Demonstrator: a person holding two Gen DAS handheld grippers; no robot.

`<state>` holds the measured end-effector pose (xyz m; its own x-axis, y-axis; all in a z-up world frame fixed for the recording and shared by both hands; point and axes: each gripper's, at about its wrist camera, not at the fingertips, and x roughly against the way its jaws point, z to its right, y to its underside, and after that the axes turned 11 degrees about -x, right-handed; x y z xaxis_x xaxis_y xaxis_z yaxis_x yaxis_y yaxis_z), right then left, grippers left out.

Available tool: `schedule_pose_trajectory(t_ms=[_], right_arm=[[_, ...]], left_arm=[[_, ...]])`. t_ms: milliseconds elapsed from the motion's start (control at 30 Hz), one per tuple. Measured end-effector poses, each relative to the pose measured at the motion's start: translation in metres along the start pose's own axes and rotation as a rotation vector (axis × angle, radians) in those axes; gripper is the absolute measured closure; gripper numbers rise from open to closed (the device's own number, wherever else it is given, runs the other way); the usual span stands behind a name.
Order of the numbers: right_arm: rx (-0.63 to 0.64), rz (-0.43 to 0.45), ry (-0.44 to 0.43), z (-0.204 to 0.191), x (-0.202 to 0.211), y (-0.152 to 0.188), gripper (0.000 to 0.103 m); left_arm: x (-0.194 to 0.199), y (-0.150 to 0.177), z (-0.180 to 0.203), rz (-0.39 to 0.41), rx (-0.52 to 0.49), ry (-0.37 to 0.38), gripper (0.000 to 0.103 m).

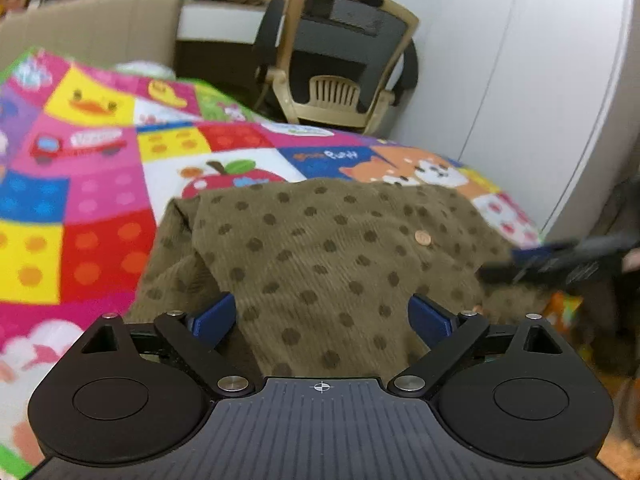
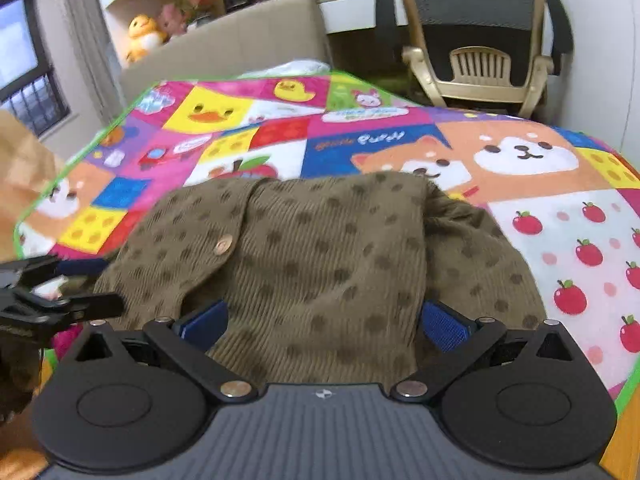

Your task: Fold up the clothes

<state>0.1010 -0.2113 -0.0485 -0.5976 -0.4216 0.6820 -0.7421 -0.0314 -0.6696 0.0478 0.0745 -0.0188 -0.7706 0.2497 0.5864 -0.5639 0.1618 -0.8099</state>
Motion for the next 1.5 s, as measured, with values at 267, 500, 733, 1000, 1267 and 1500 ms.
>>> schedule_pose_trajectory(t_ms=[267,500,733,1000,1267,1500], right_arm=[[0.061,-0.022,0.113,-0.006,-0.018,0.018,0.000],[0.037,0.024,0.068,-0.004,-0.010,0.016,0.000],[0.135,0.180,0.017,-0.037,0.008,-0.002,0.000],[0.234,0.082,0.105,-0.061,-0.056,-0.010,0.000],[0.241,0.142,0.082,-0.064,-0.033,-0.005,0.000],[0.342,0.239,0.028,-0.083,-0.004,0.018,0.000]], left_arm=[[-0.029,0.010,0.006,-0.113,-0.138,-0.123,0.001],[-0.030,0.011,-0.002,-0.117,-0.103,-0.099,0.000],[-0.031,0.011,-0.003,-0.119,-0.098,-0.092,0.000],[-0.006,0.014,-0.015,-0.090,-0.065,-0.082,0.000],[0.026,0.023,-0.082,-0.028,0.247,0.009,0.001],[0.017,0.029,-0.110,-0.047,0.385,-0.068,0.017]])
